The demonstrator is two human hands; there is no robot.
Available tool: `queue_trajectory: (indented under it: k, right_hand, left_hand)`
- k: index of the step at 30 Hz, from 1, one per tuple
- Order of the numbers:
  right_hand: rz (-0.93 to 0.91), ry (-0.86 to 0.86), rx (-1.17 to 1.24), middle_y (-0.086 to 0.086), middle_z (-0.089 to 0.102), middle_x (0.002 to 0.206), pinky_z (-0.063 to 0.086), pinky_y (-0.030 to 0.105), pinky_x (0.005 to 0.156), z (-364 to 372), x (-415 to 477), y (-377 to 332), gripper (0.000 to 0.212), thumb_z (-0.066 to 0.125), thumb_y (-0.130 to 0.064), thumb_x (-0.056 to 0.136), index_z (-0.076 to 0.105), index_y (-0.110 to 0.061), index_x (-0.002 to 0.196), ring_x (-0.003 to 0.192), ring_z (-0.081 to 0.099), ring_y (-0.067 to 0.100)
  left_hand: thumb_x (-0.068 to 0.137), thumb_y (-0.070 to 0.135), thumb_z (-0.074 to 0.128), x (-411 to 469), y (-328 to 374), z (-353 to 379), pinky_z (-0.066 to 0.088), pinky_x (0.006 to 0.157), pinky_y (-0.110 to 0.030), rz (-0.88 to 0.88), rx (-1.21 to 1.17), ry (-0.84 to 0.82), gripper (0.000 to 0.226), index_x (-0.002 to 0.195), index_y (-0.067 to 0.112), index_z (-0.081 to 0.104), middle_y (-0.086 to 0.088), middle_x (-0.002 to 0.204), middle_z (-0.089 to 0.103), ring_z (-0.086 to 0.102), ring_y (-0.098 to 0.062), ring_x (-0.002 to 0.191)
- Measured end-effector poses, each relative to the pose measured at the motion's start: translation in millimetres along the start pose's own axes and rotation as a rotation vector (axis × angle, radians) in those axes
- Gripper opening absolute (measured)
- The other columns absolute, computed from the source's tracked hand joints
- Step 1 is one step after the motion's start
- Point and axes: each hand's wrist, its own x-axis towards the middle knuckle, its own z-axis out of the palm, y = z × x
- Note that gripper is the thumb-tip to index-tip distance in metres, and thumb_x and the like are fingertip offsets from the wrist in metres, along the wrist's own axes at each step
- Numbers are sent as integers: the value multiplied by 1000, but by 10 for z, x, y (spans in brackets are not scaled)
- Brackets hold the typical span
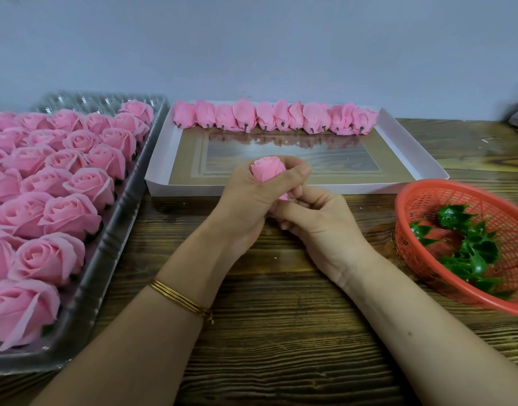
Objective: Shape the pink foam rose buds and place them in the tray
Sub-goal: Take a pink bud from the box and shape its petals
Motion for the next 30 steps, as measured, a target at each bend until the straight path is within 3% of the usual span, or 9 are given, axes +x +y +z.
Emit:
queue_trajectory:
  k: [4, 11, 14, 17, 22, 28, 30]
  right_hand:
    - [34, -45, 41, -2, 57, 58, 36, 23, 63, -32, 15, -3, 23, 68, 8, 76, 71, -13, 68, 56, 44, 9]
    - [118, -116, 85, 4, 53, 62, 38, 22, 61, -81, 29, -7, 2, 72, -10, 64, 71, -12, 64, 59, 45, 11]
    - [102, -73, 58, 2, 56, 61, 41, 21, 60, -56, 25, 16, 8, 72, -2, 70, 66, -6, 74, 60, 47, 12]
    - [3, 58, -89, -2, 60, 62, 46, 21, 63, -17, 15, 53, 19, 74, 6, 74, 64, -6, 86, 61, 52, 11]
    - [-124, 165, -177, 8, 66, 84, 50, 22, 74, 1, 2, 44, 39, 79, 8, 70, 66, -1, 106, 77, 57, 15]
    - [-191, 187, -272, 15, 57, 77, 46, 30, 71, 3, 13, 55, 34, 79, 3, 72, 69, -9, 103, 72, 48, 20]
    - [-176, 173, -241, 13, 54, 72, 43, 31, 70, -3, 21, 44, 33, 77, 4, 74, 70, -7, 104, 70, 44, 22]
  left_hand:
    - [81, 19, 73, 9, -2, -46, 42, 44, -28, -15, 12, -62, 15, 72, 12, 64, -8, 68, 56, 52, -23, 61]
    - [84, 29, 70, 19, 10, -97, 44, 44, -29, -25, 50, -150, 27, 66, 10, 63, -5, 65, 55, 49, -20, 55]
    - [87, 30, 66, 25, -10, -75, 41, 44, -29, -11, 54, -75, 31, 62, 11, 61, -5, 61, 53, 49, -20, 53]
    - [88, 28, 67, 40, -42, -46, 47, 52, -30, 23, 59, 18, 36, 55, 16, 62, -5, 62, 56, 54, -18, 59]
    - [90, 21, 67, 45, -82, 20, 56, 58, -26, 1, -8, 115, 25, 71, 5, 65, -8, 63, 63, 61, -15, 57]
    - [93, 19, 63, 13, -70, 70, 51, 58, -28, 28, 29, 104, 25, 78, -1, 62, -12, 58, 51, 50, -19, 53]
    - [92, 21, 64, 8, -61, 57, 49, 65, -37, 31, 44, 69, 26, 75, 1, 62, -14, 60, 52, 50, -23, 56]
